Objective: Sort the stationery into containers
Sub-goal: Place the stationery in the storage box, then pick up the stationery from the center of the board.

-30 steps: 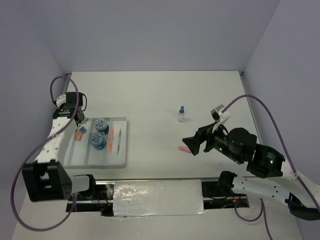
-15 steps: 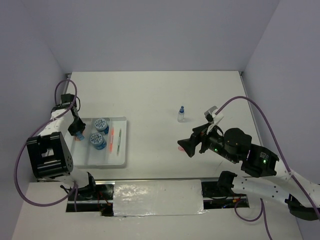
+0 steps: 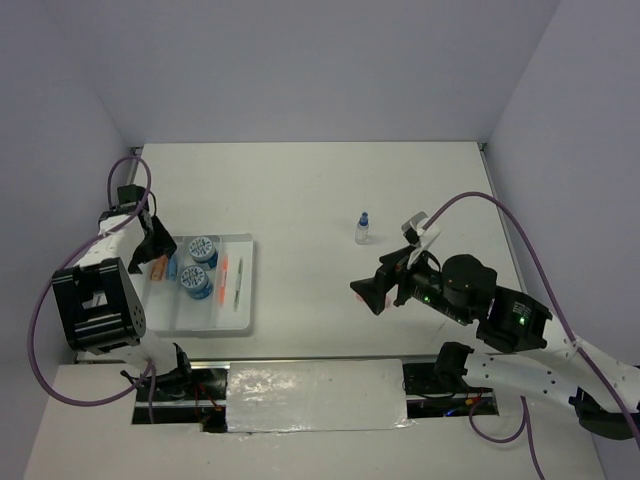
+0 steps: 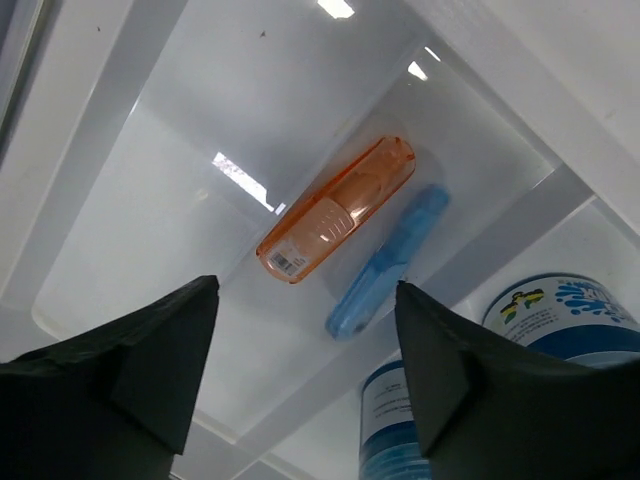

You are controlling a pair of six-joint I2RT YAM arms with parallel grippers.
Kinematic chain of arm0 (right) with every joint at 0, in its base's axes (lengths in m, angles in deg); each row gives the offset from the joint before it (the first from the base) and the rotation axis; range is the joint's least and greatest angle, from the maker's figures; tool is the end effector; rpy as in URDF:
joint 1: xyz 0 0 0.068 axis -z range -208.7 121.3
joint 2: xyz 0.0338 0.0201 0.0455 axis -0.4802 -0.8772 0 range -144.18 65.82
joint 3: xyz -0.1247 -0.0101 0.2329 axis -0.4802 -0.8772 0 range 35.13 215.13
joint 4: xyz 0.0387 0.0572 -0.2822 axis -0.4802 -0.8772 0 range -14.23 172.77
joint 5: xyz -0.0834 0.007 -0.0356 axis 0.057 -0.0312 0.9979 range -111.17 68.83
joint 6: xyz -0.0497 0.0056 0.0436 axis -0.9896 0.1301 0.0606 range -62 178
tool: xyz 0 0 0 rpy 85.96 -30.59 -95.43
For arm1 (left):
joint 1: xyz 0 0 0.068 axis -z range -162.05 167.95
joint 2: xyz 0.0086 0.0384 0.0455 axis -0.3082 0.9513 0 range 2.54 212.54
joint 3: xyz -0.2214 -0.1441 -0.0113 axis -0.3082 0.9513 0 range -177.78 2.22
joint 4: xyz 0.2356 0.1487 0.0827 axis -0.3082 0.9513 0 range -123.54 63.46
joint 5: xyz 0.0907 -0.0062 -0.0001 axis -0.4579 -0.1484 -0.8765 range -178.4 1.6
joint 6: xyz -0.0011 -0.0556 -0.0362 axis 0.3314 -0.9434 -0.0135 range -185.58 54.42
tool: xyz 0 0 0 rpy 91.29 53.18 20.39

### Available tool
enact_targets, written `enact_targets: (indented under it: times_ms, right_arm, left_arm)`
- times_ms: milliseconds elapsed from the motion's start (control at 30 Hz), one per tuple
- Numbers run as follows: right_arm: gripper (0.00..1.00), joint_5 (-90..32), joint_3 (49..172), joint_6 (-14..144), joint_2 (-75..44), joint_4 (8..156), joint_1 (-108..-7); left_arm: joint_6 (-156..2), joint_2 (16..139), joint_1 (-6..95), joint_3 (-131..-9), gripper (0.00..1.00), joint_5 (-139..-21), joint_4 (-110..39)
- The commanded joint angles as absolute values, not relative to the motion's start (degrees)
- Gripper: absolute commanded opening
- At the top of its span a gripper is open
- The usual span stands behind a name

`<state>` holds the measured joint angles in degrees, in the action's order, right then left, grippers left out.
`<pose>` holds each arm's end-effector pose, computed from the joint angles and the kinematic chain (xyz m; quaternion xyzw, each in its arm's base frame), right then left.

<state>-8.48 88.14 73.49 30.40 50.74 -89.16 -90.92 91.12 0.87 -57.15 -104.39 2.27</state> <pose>0.0979 0.1493 0.3707 -0.2379 0.7517 0.3058 0.5336 0.3173 0.1127 0.1736 -0.3779 0.8904 0.1200 0.2234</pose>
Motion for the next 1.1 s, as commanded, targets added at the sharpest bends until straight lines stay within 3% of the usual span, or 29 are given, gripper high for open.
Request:
enact_targets:
  times_ms: [0,133,300,400,433,500,633,733,867,1067]
  right_arm:
    - [1.0,-9.2,88.4,72.5,29.6,54.1,-88.6]
    - [1.0,-9.1,88.7,72.3,29.3,54.0,-88.7]
    - [1.0,-6.0,89.2,73.2,31.2,53.7,-88.5]
    - [1.0,0.0,90.1,76.2,32.9,52.8,-88.5]
    - [1.0,2.2,90.2,77.2,34.3,51.8,-88.5]
    - [1.0,10.2,91.5,81.1,36.7,49.7,-88.4]
    - [1.0,19.8,94.5,86.9,40.9,41.0,-88.3]
    - [1.0,18.1,97.0,82.5,42.5,37.7,-88.3]
    - [1.0,15.2,96.1,79.0,41.8,34.5,-88.4]
    - [1.0,6.6,88.3,85.7,26.1,32.7,-85.6]
  left_arm:
    - [-90.4,89.0,0.6,-58.1,0.86,-104.3,2.1]
    - [-90.8,86.0,0.6,-58.8,0.99,-104.3,3.3]
    - [-91.4,72.7,6.8,-63.8,0.99,-103.8,5.9]
    - [-95.9,68.1,21.3,-69.8,0.99,-107.4,9.1]
    - [-97.3,67.4,32.8,-71.0,0.99,-109.4,9.4]
    - [-100.2,67.6,44.1,-71.0,0.99,-112.1,5.0]
    - [-108.8,76.3,67.7,-67.2,0.99,-112.9,-1.6]
    - [-119.2,87.0,80.8,-73.0,0.99,-121.2,0.8]
    - [-134.2,93.9,84.5,-79.6,0.99,-126.6,10.6]
    - [-138.2,87.7,81.0,-78.1,0.99,-131.5,18.4]
